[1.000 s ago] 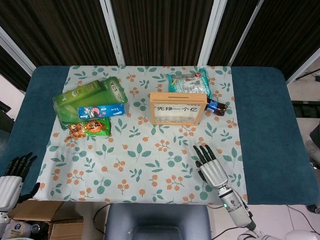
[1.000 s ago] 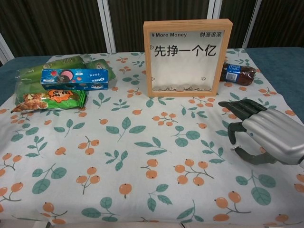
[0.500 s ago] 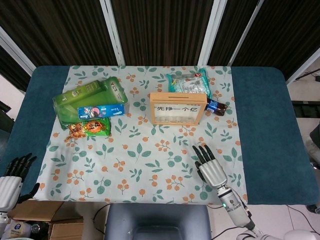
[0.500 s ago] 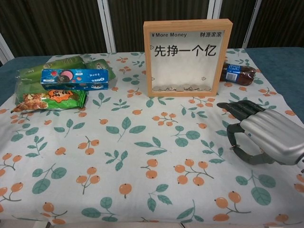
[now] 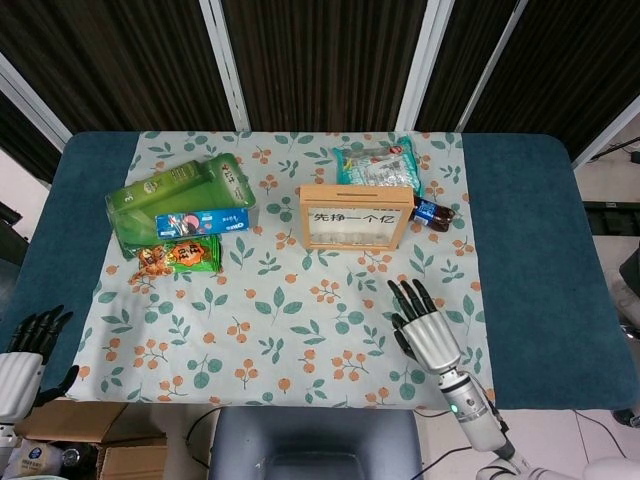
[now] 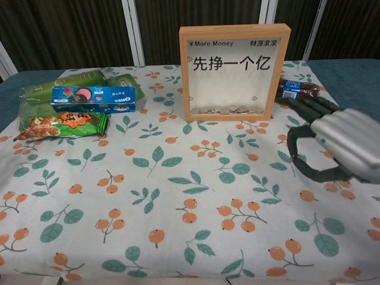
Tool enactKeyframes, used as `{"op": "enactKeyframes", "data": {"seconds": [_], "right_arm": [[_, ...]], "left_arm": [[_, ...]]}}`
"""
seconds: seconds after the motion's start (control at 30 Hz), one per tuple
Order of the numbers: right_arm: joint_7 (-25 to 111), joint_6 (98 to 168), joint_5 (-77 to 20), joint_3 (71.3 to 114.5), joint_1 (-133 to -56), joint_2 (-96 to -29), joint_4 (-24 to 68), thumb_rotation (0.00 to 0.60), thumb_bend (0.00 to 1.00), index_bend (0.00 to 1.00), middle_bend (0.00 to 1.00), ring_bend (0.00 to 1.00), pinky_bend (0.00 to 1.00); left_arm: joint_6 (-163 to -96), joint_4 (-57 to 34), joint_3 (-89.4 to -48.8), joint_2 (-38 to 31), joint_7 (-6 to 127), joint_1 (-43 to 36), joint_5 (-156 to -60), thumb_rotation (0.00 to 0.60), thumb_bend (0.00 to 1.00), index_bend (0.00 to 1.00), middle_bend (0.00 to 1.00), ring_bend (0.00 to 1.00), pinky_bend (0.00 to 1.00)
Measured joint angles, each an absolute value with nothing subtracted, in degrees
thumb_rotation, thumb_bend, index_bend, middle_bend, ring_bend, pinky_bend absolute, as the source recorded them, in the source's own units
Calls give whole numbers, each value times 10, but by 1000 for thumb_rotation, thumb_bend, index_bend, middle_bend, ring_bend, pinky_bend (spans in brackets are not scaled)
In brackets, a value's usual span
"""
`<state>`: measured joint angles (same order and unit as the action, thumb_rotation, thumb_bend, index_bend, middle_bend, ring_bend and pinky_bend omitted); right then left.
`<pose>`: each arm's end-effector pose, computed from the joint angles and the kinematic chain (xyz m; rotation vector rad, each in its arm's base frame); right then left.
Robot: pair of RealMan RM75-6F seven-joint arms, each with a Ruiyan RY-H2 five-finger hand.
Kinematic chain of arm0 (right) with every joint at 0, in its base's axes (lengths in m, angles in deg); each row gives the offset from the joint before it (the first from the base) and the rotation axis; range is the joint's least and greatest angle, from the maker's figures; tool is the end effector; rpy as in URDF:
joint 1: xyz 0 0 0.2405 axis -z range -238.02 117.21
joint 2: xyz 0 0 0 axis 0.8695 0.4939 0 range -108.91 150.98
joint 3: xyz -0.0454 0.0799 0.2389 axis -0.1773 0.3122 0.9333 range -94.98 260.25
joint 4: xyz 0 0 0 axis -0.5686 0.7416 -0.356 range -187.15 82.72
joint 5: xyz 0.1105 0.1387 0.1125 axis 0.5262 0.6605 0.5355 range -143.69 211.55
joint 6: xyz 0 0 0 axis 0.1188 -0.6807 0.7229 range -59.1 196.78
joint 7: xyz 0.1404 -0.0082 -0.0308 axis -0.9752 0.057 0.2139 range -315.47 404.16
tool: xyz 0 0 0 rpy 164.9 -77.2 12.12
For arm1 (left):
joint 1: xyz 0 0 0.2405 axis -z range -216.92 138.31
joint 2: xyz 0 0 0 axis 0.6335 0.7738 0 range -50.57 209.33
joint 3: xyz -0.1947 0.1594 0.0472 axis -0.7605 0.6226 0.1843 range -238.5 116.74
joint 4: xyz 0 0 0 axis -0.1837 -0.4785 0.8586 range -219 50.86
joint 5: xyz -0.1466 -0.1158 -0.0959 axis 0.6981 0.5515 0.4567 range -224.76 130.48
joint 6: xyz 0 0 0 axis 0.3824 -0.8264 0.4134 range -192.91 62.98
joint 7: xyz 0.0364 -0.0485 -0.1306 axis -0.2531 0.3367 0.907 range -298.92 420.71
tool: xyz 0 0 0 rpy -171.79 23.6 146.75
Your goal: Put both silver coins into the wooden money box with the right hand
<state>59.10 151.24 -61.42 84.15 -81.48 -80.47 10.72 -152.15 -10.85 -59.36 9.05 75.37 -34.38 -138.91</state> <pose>-0.2271 -0.2457 -0.0311 1.7330 -0.5569 1.0657 -0.3545 0.1692 0.1460 -1.4801 -0.9212 -0.9446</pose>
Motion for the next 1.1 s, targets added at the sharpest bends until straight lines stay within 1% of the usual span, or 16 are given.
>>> {"op": "enactKeyframes", "data": {"seconds": [0.1,0.2,0.3,0.33,0.43,0.47,0.6,0.7,0.77,0.93,1.1], "right_arm": [[594,1534,-621,860,-819,-765,179,600,603,704,135,0,0],[607,1547,-621,893,-827,-716,266,600,604,706,136,0,0],[632,1546,-605,947,-843,-665,353,600,606,708,138,0,0],[645,1541,-591,975,-853,-647,381,600,605,709,138,0,0],[680,1521,-540,1040,-878,-611,420,600,606,709,139,0,0],[690,1514,-526,1054,-886,-603,428,600,605,710,139,0,0],[723,1483,-469,1092,-914,-582,442,600,606,710,142,0,0],[757,1445,-403,1116,-943,-579,439,600,607,710,142,0,0],[791,1416,-342,1130,-970,-581,431,600,607,710,142,0,0],[880,1350,-198,1151,-1053,-592,388,600,608,710,142,0,0],[915,1298,-112,1154,-1117,-605,336,600,608,710,142,0,0]], "left_arm": [[-1523,-107,-594,91,753,-343,-1391,600,365,0,0,0,33],[-1525,-104,-593,92,750,-343,-1393,600,366,0,0,0,33],[-1528,-102,-593,92,749,-344,-1396,600,366,0,0,0,34],[-1529,-102,-593,93,749,-344,-1397,600,367,0,0,0,33],[-1531,-100,-592,93,749,-344,-1398,600,366,0,0,0,33],[-1531,-100,-592,93,749,-344,-1398,600,366,0,0,0,33],[-1533,-98,-591,96,748,-344,-1401,600,366,0,0,0,33],[-1534,-94,-592,99,749,-344,-1400,600,366,0,0,0,34],[-1533,-92,-592,100,749,-344,-1399,600,366,0,0,0,33],[-1534,-89,-593,103,748,-345,-1398,600,366,0,0,0,33],[-1530,-90,-594,103,750,-344,-1394,600,366,0,0,0,34]]}}
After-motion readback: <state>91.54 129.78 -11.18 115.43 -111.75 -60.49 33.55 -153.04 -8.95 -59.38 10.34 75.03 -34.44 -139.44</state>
